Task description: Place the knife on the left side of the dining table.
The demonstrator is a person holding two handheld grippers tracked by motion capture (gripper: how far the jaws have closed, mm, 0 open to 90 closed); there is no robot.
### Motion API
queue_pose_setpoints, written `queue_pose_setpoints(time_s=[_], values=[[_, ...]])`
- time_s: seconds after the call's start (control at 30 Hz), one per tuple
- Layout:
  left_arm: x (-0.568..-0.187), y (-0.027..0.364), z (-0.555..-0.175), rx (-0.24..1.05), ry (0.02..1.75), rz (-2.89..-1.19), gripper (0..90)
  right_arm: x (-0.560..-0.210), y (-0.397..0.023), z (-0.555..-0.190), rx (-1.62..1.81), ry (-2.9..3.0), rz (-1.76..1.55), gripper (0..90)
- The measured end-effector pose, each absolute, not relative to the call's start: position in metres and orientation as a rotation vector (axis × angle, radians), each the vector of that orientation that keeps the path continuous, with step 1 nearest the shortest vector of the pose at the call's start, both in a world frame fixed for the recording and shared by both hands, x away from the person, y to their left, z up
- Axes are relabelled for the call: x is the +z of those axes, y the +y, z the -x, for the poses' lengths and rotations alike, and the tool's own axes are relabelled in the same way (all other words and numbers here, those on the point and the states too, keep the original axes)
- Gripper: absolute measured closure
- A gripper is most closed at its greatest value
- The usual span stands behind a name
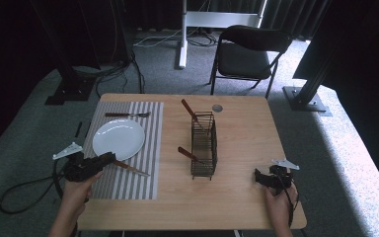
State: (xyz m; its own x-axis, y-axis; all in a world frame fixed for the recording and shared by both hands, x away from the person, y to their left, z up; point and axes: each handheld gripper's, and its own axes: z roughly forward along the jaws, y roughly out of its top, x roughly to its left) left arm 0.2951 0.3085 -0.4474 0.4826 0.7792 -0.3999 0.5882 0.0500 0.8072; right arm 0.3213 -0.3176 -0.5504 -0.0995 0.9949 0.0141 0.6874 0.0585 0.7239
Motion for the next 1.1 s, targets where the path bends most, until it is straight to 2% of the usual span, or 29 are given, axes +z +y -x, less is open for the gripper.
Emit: queue_pose_setpoints(time_s=[0.57, 0.8, 1.1], values=[[-0.488, 0.334, -0.302, 0.284, 1.436, -1.637, 52.6, -0.55, -0.318, -0.321, 0.801, 1.842, -1.677, 11.8], [-0.498, 0.34, -0.308, 0.256, 1.483, -1.606, 51.3, -0.55, -0.318, -0.321, 0.801, 1.842, -1.678, 11.9], [-0.51, 0.34, -0.314, 0.323, 1.565, -1.596, 47.8, -0.55, -0.318, -0.321, 0.802, 1.842, -1.677, 11.9]])
